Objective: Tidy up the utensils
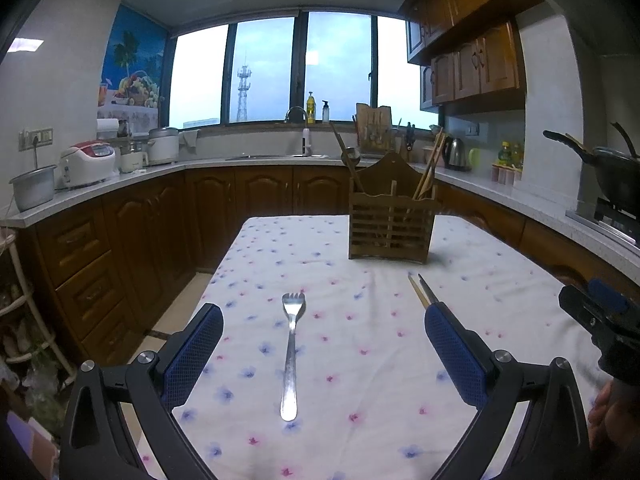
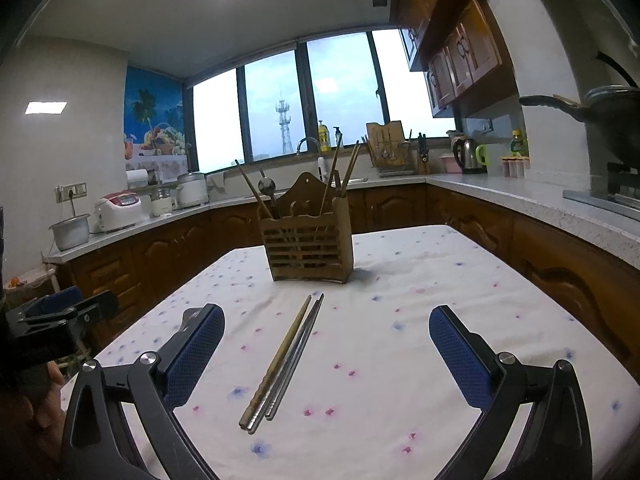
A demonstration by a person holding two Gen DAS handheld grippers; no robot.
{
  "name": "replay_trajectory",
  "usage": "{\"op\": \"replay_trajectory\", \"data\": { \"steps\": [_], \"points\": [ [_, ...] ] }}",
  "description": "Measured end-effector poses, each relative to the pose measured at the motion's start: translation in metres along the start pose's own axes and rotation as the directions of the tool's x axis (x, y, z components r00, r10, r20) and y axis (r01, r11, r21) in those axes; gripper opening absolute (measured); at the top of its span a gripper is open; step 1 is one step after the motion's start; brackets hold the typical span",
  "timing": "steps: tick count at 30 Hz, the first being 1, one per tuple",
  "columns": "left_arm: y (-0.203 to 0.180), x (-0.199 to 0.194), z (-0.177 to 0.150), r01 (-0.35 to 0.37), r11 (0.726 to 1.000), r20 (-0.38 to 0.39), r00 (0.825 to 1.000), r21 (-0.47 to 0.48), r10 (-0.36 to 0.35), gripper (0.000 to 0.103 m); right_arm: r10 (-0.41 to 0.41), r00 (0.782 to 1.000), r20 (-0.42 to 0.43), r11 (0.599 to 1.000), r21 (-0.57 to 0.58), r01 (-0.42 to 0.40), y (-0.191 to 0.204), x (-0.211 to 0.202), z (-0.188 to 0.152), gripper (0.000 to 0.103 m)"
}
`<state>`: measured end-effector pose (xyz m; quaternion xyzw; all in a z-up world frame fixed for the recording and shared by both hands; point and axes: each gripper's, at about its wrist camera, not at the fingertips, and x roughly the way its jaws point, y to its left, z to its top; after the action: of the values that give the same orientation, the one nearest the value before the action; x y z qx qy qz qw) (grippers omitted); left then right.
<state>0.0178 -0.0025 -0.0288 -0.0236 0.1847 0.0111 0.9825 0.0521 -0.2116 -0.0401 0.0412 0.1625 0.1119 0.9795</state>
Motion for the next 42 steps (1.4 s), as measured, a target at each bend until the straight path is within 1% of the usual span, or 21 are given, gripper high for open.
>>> {"op": "replay_trajectory", "data": {
  "steps": [15, 29, 42],
  "points": [
    [0.0016, 0.0033, 0.0064, -0.006, 1.000, -0.029, 1.000, 0.002, 0.006, 0.102, 0.013, 1.000, -0.013, 1.000, -0.005, -0.013, 0.0016, 0.0033, 0.0001, 0.103],
    [0.0013, 0.0034, 0.0058, -0.014, 1.000, -0.028, 1.000, 0.018, 0.014, 0.102, 0.024, 1.000, -0.011, 1.000, -0.009, -0.024, 0.0034, 0.0050, 0.0032, 0.103],
    [0.0029, 0.0041, 0.0071, -0.026, 1.000, -0.031, 0.999, 0.006, 0.026, 0.102, 0.029, 0.999, -0.016, 1.000, -0.009, -0.030, 0.0035, 0.0070, 0.0043, 0.103]
  ]
}}
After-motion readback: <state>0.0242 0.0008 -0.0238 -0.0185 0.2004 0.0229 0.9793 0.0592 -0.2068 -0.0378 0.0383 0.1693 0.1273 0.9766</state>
